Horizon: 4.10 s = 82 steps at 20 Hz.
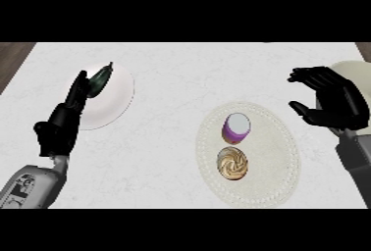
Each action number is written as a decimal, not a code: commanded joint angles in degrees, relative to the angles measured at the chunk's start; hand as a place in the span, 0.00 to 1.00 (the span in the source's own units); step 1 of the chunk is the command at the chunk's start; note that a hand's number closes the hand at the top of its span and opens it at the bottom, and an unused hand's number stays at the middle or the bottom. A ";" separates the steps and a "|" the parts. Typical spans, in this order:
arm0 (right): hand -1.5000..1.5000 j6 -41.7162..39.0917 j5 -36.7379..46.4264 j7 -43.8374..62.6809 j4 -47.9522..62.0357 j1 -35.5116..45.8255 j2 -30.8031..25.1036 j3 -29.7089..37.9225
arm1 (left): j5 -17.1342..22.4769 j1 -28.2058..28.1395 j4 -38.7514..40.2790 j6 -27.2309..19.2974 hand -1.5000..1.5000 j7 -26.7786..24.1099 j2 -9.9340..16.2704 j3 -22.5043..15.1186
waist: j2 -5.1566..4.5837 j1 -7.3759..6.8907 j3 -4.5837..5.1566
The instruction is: Pick the can from the placemat and place it in the bowl
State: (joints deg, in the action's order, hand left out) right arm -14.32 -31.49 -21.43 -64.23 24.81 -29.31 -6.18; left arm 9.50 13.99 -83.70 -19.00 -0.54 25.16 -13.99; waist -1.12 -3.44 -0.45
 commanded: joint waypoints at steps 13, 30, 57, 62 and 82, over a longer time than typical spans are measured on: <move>0.00 -15.03 27.93 -13.31 12.54 15.91 -11.65 -11.00 | -1.96 0.66 -4.44 -0.29 0.50 6.80 2.15 2.11 | 0.86 1.32 0.44; 0.00 -19.78 44.69 2.92 5.14 22.33 1.96 -21.86 | -5.95 0.71 -7.40 0.51 0.50 12.34 0.28 4.44 | 1.13 2.86 0.44; 0.00 -15.52 70.19 1.65 16.50 17.03 16.40 -20.04 | -13.68 -3.12 -10.61 5.17 0.50 12.61 -6.57 9.20 | 1.11 3.06 0.44; 1.00 -12.42 73.67 -1.56 15.28 17.46 17.48 -19.65 | -15.11 -3.50 -10.32 5.09 0.50 11.97 -7.82 9.75 | 1.16 3.11 0.44; 1.00 10.77 73.99 38.57 18.90 20.64 29.16 -3.27 | -15.01 -2.23 -6.43 7.83 0.50 9.73 -9.32 12.86 | 1.78 3.77 0.70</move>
State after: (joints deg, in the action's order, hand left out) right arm -11.15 43.96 1.90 -44.13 43.96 -2.35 -12.52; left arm -5.74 11.38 -91.51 -11.10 10.11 16.52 -1.11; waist 0.67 0.58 0.18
